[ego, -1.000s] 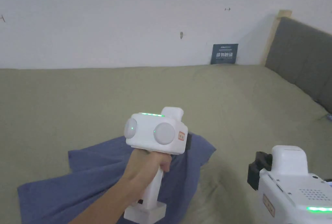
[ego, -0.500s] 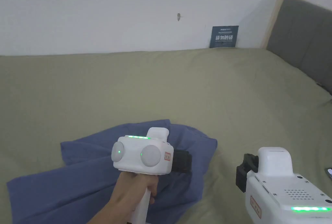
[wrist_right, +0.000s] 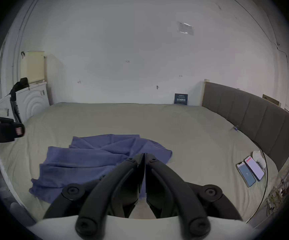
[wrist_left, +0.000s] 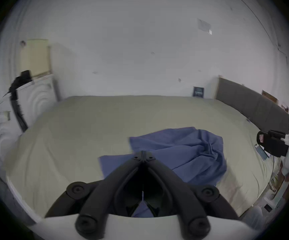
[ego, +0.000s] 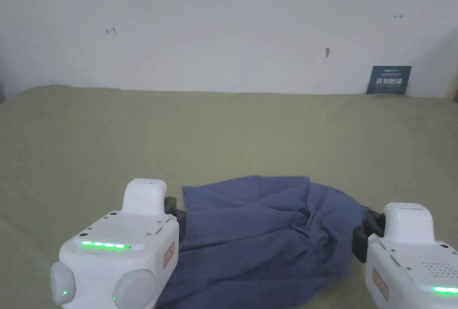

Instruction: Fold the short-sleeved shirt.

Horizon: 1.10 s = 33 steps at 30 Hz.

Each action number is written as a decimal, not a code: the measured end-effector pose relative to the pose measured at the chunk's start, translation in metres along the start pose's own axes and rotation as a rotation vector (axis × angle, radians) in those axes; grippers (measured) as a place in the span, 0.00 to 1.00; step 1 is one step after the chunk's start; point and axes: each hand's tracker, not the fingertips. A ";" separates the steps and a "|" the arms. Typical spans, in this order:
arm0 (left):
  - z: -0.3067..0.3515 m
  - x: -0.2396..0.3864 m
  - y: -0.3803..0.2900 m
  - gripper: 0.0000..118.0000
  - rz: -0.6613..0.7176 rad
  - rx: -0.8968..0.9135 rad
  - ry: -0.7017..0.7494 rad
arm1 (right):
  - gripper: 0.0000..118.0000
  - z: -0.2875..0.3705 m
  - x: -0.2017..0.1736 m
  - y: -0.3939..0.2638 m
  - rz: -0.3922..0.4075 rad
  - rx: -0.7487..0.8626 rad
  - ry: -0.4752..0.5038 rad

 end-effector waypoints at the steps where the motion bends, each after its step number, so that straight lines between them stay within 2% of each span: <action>1: 0.013 -0.008 -0.001 0.00 0.016 0.010 0.010 | 0.07 0.004 -0.004 0.001 0.004 0.007 0.006; 6: 0.055 -0.035 -0.008 0.00 0.016 0.047 0.086 | 0.07 0.022 -0.020 0.003 0.025 0.037 0.029; 14: 0.031 -0.054 -0.010 0.00 0.072 0.001 0.085 | 0.07 0.014 -0.030 0.005 0.034 0.025 0.049; 18: -0.015 -0.071 -0.007 0.00 0.093 -0.113 0.052 | 0.07 -0.003 -0.031 0.003 0.040 0.005 0.047; 22: -0.096 -0.094 -0.008 0.00 0.139 -0.280 0.030 | 0.07 -0.028 -0.029 -0.004 0.034 -0.038 0.046; 26: -0.184 -0.109 -0.015 0.00 0.119 -0.390 0.068 | 0.07 -0.060 -0.028 -0.015 0.040 -0.089 0.037; 27: -0.199 -0.110 -0.016 0.07 0.110 -0.425 0.071 | 0.07 -0.066 -0.028 -0.018 0.041 -0.097 0.035; 28: -0.210 -0.107 -0.018 0.35 0.123 -0.423 0.075 | 0.07 -0.073 -0.028 -0.020 0.043 -0.108 0.034; 29: -0.223 -0.109 -0.018 0.35 0.123 -0.438 0.071 | 0.07 -0.080 -0.028 -0.024 0.043 -0.120 0.033; 30: -0.234 -0.109 -0.018 0.46 0.109 -0.483 0.077 | 0.07 -0.084 -0.028 -0.026 0.042 -0.131 0.032; 31: -0.246 -0.110 -0.020 0.70 0.097 -0.537 0.097 | 0.07 -0.089 -0.028 -0.028 0.042 -0.142 0.034; 32: -0.243 -0.098 -0.022 0.99 0.060 -0.588 0.097 | 0.07 -0.093 -0.028 -0.030 0.042 -0.149 0.036; 33: -0.246 -0.094 -0.021 1.00 0.006 -0.567 0.170 | 0.07 -0.096 -0.027 -0.033 0.043 -0.158 0.037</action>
